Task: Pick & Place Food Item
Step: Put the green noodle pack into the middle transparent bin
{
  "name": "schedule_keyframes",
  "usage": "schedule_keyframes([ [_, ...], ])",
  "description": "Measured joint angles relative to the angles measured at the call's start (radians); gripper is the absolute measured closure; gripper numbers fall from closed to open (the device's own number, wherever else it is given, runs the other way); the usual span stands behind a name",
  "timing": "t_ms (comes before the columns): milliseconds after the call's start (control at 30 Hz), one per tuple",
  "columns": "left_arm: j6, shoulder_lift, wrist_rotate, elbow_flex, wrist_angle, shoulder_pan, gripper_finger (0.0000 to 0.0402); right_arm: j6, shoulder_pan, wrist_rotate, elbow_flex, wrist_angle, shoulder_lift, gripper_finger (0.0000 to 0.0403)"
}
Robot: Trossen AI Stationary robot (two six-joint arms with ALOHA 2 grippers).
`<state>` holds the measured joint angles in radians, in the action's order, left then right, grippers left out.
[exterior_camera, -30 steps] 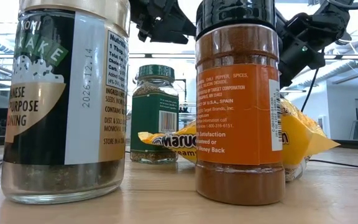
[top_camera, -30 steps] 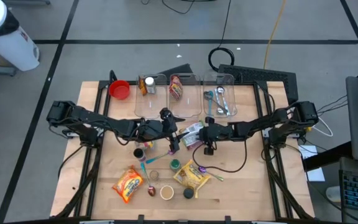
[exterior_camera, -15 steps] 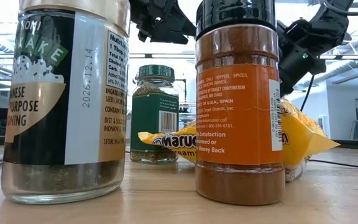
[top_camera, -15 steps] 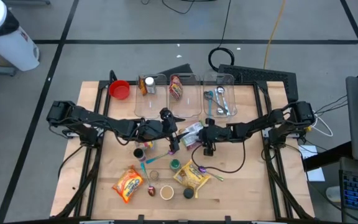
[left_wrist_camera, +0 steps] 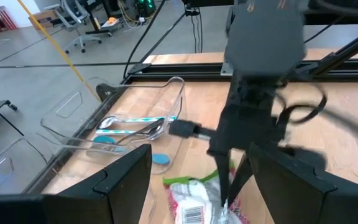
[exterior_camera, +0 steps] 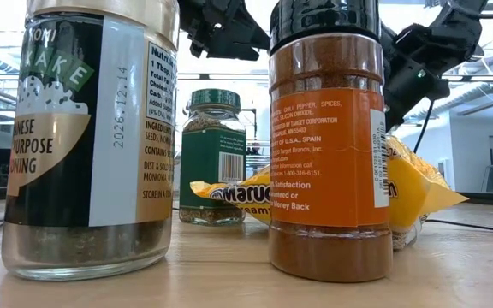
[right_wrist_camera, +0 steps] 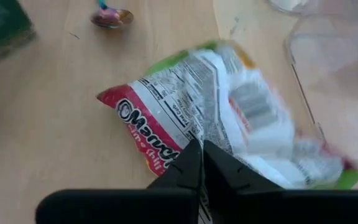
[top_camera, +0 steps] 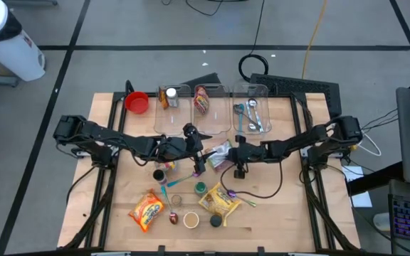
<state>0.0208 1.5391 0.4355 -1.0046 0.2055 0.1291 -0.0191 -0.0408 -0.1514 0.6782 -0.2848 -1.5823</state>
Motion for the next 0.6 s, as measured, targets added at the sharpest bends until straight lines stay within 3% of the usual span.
schedule_keyframes([
  [333,0.016,0.0,-0.005,0.0,0.009,0.0,0.0128,0.093,-0.053,0.119,0.001,0.002,0.279,0.0402],
  [600,0.169,0.0,-0.069,0.0,0.069,0.027,0.0128,0.222,-0.053,0.187,0.001,0.043,0.504,0.0403],
])
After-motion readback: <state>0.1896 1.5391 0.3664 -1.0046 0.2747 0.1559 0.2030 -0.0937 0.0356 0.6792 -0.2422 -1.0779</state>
